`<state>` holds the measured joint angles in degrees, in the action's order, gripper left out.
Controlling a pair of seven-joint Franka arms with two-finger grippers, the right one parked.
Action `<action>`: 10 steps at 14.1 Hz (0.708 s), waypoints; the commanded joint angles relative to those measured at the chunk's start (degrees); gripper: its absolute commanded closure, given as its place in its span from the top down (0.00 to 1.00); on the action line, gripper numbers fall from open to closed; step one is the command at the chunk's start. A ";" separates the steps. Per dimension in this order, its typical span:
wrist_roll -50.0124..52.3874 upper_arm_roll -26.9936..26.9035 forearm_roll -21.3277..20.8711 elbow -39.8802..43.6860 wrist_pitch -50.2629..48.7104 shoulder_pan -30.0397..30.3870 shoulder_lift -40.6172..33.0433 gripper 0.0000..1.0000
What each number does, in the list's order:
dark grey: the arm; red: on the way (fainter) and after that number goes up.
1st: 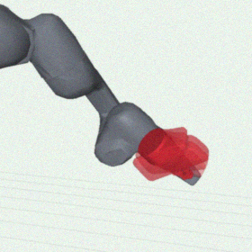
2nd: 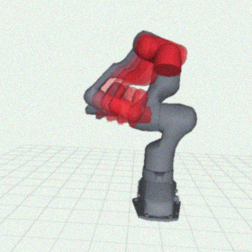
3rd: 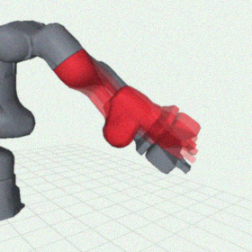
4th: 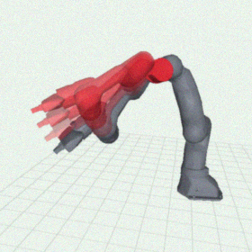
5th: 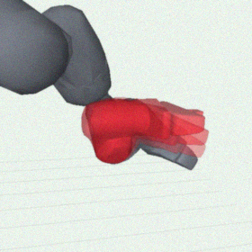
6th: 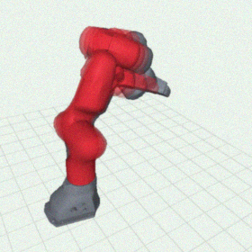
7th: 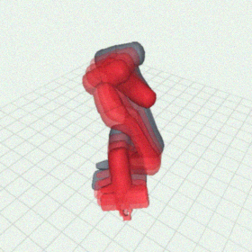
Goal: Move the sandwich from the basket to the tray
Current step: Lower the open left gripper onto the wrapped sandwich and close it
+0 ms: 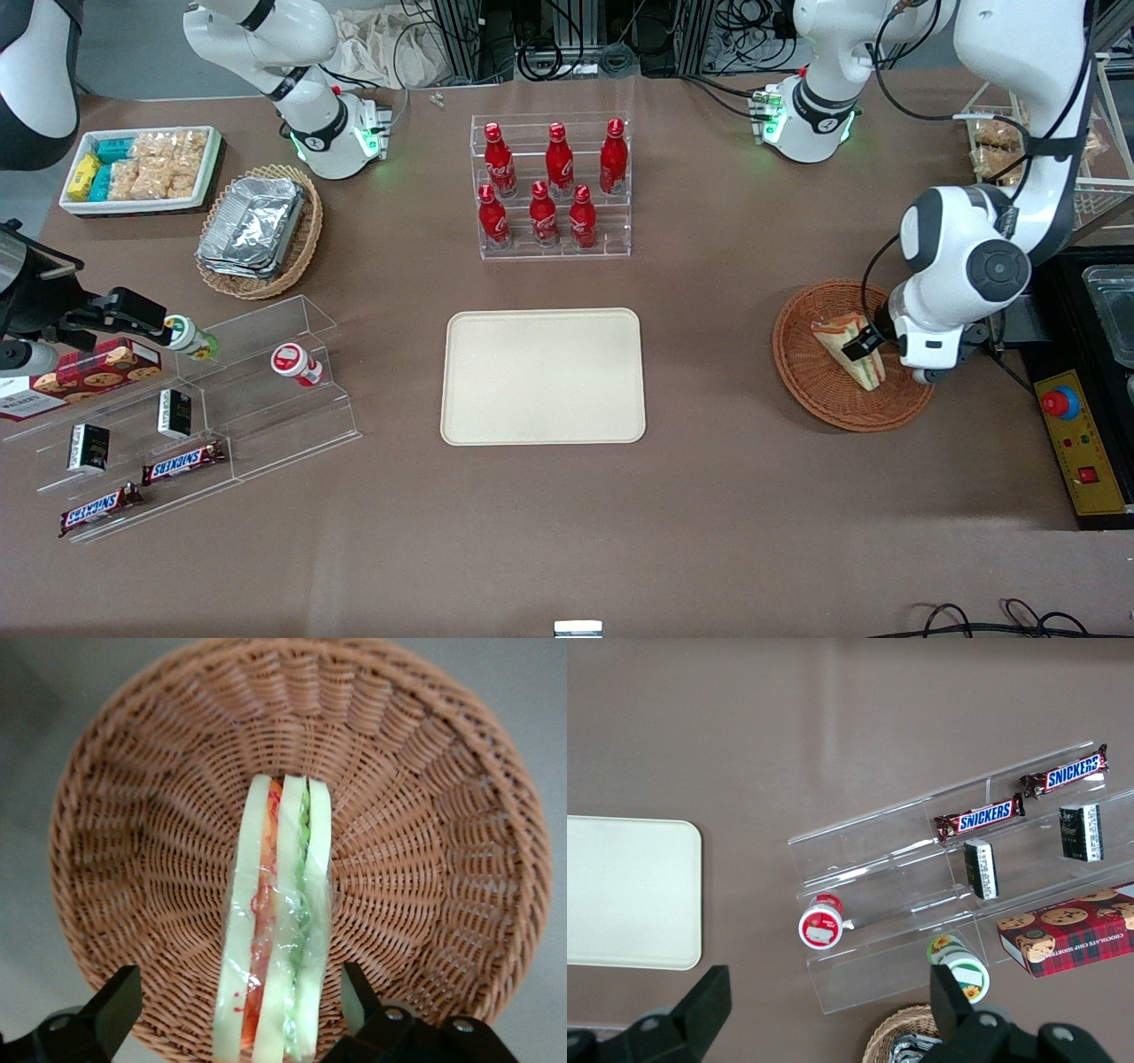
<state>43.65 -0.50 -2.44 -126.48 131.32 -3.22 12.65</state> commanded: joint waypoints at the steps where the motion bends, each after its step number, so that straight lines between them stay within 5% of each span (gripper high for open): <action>1: 1.26 -0.29 0.51 -0.70 1.22 -0.65 0.70 1.00; 5: 1.00 -0.29 0.24 -2.01 2.37 -0.74 1.58 0.97; 7: 1.00 -0.29 0.24 -1.75 1.84 -0.74 1.68 0.72; 10: 1.00 -0.29 0.24 0.61 -1.31 -0.74 1.59 0.20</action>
<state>43.91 -0.50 -2.43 -127.22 132.02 -3.35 14.77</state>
